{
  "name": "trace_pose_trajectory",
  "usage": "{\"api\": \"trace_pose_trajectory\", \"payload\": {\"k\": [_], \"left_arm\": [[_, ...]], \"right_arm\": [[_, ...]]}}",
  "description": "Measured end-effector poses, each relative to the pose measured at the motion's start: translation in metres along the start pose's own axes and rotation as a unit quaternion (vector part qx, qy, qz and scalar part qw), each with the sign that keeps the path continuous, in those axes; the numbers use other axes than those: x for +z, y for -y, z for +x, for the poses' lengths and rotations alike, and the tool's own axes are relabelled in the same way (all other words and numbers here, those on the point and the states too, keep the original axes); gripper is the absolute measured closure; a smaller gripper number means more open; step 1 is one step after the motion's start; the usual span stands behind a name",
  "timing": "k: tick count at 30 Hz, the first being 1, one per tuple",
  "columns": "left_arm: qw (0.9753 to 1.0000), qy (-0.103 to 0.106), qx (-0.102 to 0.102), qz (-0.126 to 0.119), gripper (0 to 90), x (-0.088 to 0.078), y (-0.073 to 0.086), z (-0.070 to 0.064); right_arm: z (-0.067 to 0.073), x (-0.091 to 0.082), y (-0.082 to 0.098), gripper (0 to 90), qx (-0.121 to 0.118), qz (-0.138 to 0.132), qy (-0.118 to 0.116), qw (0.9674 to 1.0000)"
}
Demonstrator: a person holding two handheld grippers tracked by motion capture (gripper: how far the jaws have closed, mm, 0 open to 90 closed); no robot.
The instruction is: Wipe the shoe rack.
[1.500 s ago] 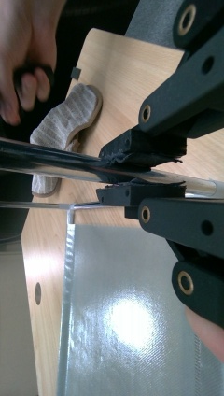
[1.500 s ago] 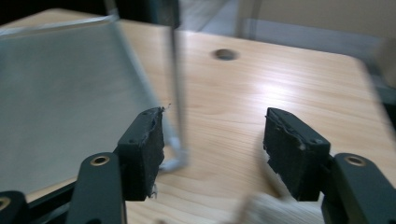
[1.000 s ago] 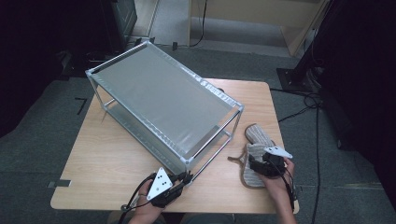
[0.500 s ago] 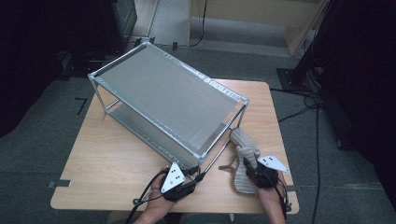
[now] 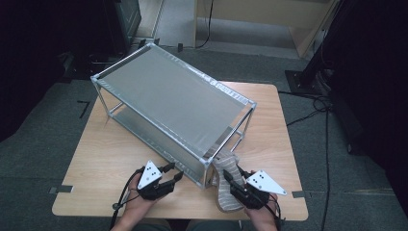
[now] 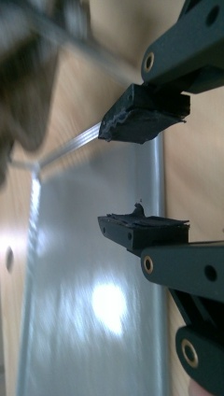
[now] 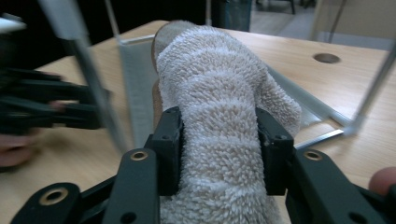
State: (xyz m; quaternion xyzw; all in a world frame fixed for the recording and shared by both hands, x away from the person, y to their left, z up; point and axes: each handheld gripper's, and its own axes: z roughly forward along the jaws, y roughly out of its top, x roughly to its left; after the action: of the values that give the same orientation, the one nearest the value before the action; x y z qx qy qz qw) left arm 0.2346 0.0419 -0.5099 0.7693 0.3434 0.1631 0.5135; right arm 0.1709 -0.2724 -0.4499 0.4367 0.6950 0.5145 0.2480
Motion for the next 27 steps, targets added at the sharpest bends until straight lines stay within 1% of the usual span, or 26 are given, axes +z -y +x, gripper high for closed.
{"api": "trace_pose_trajectory", "payload": {"k": [1, 2, 3, 4, 5, 7, 8, 9, 10, 11, 12, 13, 14, 15, 17, 18, 19, 20, 21, 22, 23, 24, 25, 26, 27], "left_arm": [[1.0, -0.006, -0.001, 0.006, 52.4, 0.004, 0.001, 0.003], [0.9999, -0.008, -0.008, 0.011, 52.1, 0.006, 0.001, 0.005], [0.9999, -0.005, -0.012, 0.009, 51.6, 0.008, 0.0, 0.008], [0.9999, -0.009, -0.008, 0.007, 51.6, 0.009, -0.001, 0.009], [0.9998, -0.013, -0.005, 0.011, 51.5, 0.01, -0.002, 0.01], [0.9993, -0.008, -0.019, 0.03, 50.8, 0.015, -0.004, 0.014], [0.9989, -0.009, -0.023, 0.039, 50.2, 0.018, -0.005, 0.016], [0.9985, -0.012, -0.025, 0.047, 49.9, 0.02, -0.006, 0.017], [0.9976, -0.016, -0.025, 0.062, 49.9, 0.023, -0.008, 0.019], [0.9965, -0.023, -0.026, 0.076, 50.0, 0.026, -0.009, 0.021], [0.996, -0.027, -0.029, 0.08, 50.0, 0.028, -0.01, 0.022], [0.9958, -0.028, -0.03, 0.082, 50.0, 0.03, -0.01, 0.023], [0.9957, -0.033, -0.029, 0.081, 50.7, 0.03, -0.011, 0.023], [0.9955, -0.035, -0.029, 0.083, 51.1, 0.031, -0.011, 0.024], [0.9947, -0.032, -0.034, 0.091, 51.4, 0.032, -0.011, 0.025], [0.9943, -0.03, -0.035, 0.096, 51.9, 0.033, -0.011, 0.026], [0.9941, -0.032, -0.033, 0.098, 52.7, 0.033, -0.012, 0.026], [0.994, -0.035, -0.03, 0.099, 53.7, 0.034, -0.012, 0.027], [0.9939, -0.036, -0.028, 0.101, 54.1, 0.035, -0.012, 0.026], [0.9936, -0.04, -0.023, 0.103, 54.4, 0.036, -0.013, 0.026], [0.9931, -0.043, -0.015, 0.108, 54.4, 0.036, -0.013, 0.025], [0.9927, -0.046, -0.009, 0.111, 54.4, 0.038, -0.013, 0.024], [0.992, -0.051, -0.002, 0.116, 54.4, 0.039, -0.013, 0.023], [0.9914, -0.055, 0.003, 0.119, 54.4, 0.04, -0.014, 0.021], [0.9909, -0.057, 0.008, 0.122, 54.4, 0.041, -0.014, 0.021]], "right_arm": [[0.003, -0.001, 0.0, 58.1, -0.001, -0.002, -0.007, 1.0], [0.006, -0.001, 0.0, 57.7, -0.002, -0.003, -0.014, 0.9999], [0.009, -0.002, 0.001, 57.3, -0.005, -0.006, -0.019, 0.9998], [0.012, -0.003, 0.002, 56.9, -0.006, -0.009, -0.024, 0.9997], [0.014, -0.003, 0.003, 56.3, -0.006, -0.015, -0.029, 0.9994], [0.016, -0.004, 0.003, 54.8, -0.007, -0.031, -0.038, 0.9988], [0.017, -0.004, 0.002, 53.7, -0.002, -0.04, -0.044, 0.9982], [0.019, -0.004, 0.001, 52.5, 0.007, -0.047, -0.05, 0.9976], [0.02, -0.004, 0.0, 51.7, 0.011, -0.054, -0.056, 0.997], [0.022, -0.004, 0.0, 50.1, 0.01, -0.053, -0.059, 0.9968], [0.024, -0.001, 0.001, 48.0, -0.001, -0.045, -0.055, 0.9975], [0.026, 0.002, 0.003, 46.1, -0.019, -0.022, -0.032, 0.9991], [0.027, 0.005, 0.005, 43.7, -0.039, 0.001, -0.004, 0.9992], [0.026, 0.006, 0.008, 41.9, -0.045, 0.019, 0.013, 0.9987], [0.018, 0.004, 0.015, 41.9, -0.037, 0.04, 0.03, 0.9981], [0.014, 0.004, 0.018, 41.7, -0.03, 0.05, 0.031, 0.9978], [0.009, 0.005, 0.023, 40.5, -0.02, 0.075, 0.03, 0.9966], [0.005, 0.008, 0.029, 40.4, -0.007, 0.101, 0.031, 0.9944], [0.001, 0.011, 0.035, 40.6, 0.002, 0.117, 0.03, 0.9926], [-0.002, 0.015, 0.042, 40.4, 0.01, 0.137, 0.028, 0.9901], [-0.002, 0.019, 0.048, 40.7, 0.013, 0.153, 0.025, 0.9878], [-0.001, 0.023, 0.052, 44.6, 0.012, 0.163, 0.017, 0.9864], [0.0, 0.025, 0.055, 57.9, 0.006, 0.167, 0.009, 0.9859], [0.002, 0.026, 0.057, 68.2, -0.005, 0.158, 0.004, 0.9875], [0.004, 0.026, 0.057, 72.3, -0.01, 0.153, -0.006, 0.9882]]}}
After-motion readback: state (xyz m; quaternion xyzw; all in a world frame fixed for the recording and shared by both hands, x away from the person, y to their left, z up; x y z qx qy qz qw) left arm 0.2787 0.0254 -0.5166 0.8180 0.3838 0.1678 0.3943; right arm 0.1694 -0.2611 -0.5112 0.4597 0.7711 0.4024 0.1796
